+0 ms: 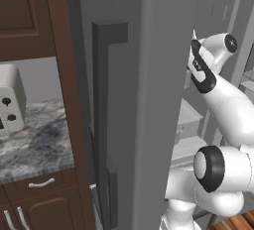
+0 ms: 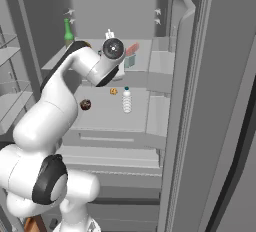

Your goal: Place the tupperware on the top shelf of the fridge. Make space for the tupperware among the existing items by rearranging them on the shelves if needed. Close the fridge door when finished.

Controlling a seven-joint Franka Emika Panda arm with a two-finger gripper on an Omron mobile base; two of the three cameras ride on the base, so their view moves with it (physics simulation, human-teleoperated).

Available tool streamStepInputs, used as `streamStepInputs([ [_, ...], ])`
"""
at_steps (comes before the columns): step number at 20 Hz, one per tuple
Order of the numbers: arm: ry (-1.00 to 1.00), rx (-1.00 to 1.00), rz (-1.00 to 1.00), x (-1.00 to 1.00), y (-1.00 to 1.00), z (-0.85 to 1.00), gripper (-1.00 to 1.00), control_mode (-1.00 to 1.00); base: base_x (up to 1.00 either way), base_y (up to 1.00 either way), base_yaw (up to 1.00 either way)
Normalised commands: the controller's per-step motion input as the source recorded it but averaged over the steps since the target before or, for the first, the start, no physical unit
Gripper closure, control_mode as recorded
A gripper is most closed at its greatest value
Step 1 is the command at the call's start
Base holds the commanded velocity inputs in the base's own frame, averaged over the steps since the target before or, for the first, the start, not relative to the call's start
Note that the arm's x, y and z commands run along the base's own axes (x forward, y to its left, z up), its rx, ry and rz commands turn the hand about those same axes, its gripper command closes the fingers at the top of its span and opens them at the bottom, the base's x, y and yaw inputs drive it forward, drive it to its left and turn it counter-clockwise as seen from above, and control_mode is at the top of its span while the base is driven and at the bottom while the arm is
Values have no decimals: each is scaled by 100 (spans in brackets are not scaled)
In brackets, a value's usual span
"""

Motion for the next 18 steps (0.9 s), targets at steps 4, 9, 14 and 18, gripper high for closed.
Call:
streamStepInputs([
  [4,0,4,-1,92,-12,0,100,-100,0,0,0],
  [9,0,1,-1,71,-2,2,-100,-100,0,0,0],
  [14,-5,-5,10,-41,15,32,-100,-100,0,0,0],
  [18,-4,-20,14,-99,46,0,-100,-100,0,0,0],
])
